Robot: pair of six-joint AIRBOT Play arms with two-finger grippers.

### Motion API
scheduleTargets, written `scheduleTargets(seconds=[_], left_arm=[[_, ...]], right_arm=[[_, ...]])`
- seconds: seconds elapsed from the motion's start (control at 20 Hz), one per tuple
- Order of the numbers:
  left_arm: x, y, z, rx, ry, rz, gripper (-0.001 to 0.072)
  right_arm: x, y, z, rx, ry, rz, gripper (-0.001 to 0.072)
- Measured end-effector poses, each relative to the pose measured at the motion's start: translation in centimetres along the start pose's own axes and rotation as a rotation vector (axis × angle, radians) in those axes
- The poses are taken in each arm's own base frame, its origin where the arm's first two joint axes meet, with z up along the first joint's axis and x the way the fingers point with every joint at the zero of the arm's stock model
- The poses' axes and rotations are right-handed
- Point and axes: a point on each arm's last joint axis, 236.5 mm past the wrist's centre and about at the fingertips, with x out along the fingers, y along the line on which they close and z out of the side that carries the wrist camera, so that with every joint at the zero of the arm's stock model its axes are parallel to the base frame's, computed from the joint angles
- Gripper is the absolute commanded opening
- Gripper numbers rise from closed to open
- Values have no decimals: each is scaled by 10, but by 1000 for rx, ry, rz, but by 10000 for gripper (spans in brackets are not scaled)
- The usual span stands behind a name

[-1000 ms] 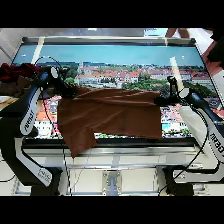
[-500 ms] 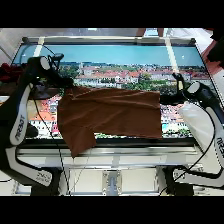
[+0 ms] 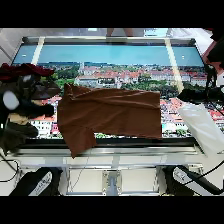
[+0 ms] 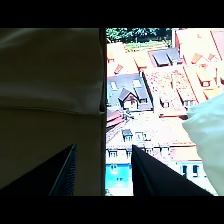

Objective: Fold the shirts.

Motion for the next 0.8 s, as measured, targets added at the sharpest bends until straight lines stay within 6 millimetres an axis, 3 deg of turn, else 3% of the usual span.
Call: scheduleTargets(seconds=[0.15, 0.3, 0.45, 0.8], left_arm=[[27, -9, -69, -188, 48, -58, 521], [57, -28, -111, -314, 98, -150, 521], [74, -37, -128, -398, 110, -191, 520], [92, -37, -133, -470, 103, -201, 520]], right_arm=[[2, 9, -4, 13, -3, 49, 418], [3, 16, -4, 18, -7, 85, 418], [2, 23, -5, 14, -7, 116, 418], [1, 33, -4, 18, -10, 158, 418]])
